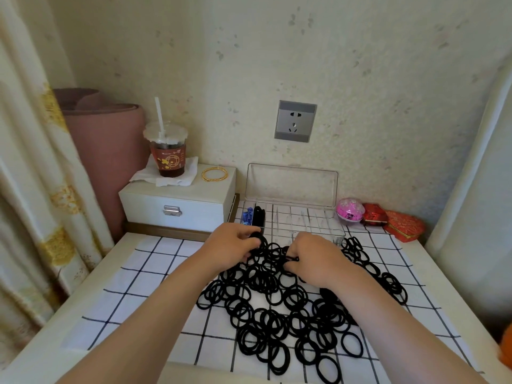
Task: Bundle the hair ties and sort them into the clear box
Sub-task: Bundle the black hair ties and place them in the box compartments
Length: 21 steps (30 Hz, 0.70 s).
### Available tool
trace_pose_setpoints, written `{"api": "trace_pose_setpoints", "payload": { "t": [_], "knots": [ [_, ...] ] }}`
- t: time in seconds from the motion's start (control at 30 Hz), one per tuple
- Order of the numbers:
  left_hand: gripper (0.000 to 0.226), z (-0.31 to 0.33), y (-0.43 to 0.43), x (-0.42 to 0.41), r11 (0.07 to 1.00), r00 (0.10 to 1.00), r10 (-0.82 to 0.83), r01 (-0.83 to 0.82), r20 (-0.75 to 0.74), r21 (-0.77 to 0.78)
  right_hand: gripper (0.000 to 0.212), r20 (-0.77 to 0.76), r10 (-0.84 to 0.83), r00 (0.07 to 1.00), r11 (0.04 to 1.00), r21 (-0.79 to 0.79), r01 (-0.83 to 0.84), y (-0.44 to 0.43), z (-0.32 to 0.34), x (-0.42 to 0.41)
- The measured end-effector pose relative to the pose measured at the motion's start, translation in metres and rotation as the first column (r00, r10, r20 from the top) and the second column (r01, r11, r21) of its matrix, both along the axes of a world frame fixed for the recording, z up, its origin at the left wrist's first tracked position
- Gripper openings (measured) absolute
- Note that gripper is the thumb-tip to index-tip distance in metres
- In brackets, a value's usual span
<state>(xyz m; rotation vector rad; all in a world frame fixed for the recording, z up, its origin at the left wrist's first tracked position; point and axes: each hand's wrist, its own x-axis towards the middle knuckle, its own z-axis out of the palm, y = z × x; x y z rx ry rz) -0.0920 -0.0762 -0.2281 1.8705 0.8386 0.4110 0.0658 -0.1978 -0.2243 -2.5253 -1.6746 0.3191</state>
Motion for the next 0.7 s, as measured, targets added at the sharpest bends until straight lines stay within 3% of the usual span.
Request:
{"api": "trace_pose_setpoints", "payload": {
  "t": [0.13, 0.23, 0.3, 0.37, 0.43, 0.5, 0.57, 0.7],
  "knots": [
    [0.039, -0.003, 0.003, 0.001, 0.999, 0.999, 0.045, -0.046, 0.004, 0.018, 0.011, -0.338, -0.048, 0.940, 0.980, 0.167, 0.110, -0.005, 0.010, 0.007],
    [0.038, -0.003, -0.001, 0.003, 0.999, 0.999, 0.040, -0.040, 0.014, -0.003, 0.015, -0.541, -0.058, 0.839, 0.949, 0.231, 0.215, -0.009, 0.012, 0.005],
    [0.037, -0.005, -0.003, 0.006, 0.999, 0.999, 0.039, -0.040, 0.005, 0.021, 0.013, -0.719, -0.058, 0.693, 0.924, 0.224, 0.310, -0.009, 0.016, 0.002],
    [0.035, -0.006, -0.005, 0.007, 0.999, 0.999, 0.038, -0.038, -0.006, 0.036, 0.008, -0.876, -0.006, 0.482, 0.912, 0.193, 0.362, -0.009, 0.021, -0.002],
    [0.028, -0.008, -0.008, 0.009, 1.000, 0.999, 0.016, -0.016, 0.031, -0.006, 0.018, -0.946, 0.051, 0.319, 0.918, 0.171, 0.359, -0.009, 0.025, -0.004],
    [0.021, -0.007, -0.011, 0.010, 0.994, 0.996, 0.004, 0.006, 0.093, -0.105, 0.021, -0.969, 0.076, 0.234, 0.928, 0.155, 0.340, -0.008, 0.026, -0.007],
    [0.020, -0.003, -0.014, 0.011, 0.972, 0.991, -0.008, 0.039, 0.135, -0.232, 0.020, -0.972, 0.074, 0.223, 0.932, 0.147, 0.331, -0.006, 0.024, -0.010],
    [0.026, 0.001, -0.015, 0.013, 0.868, 0.978, -0.063, 0.152, 0.198, -0.473, 0.017, -0.913, 0.009, 0.407, 0.907, 0.179, 0.381, -0.002, 0.020, -0.013]
  ]
}}
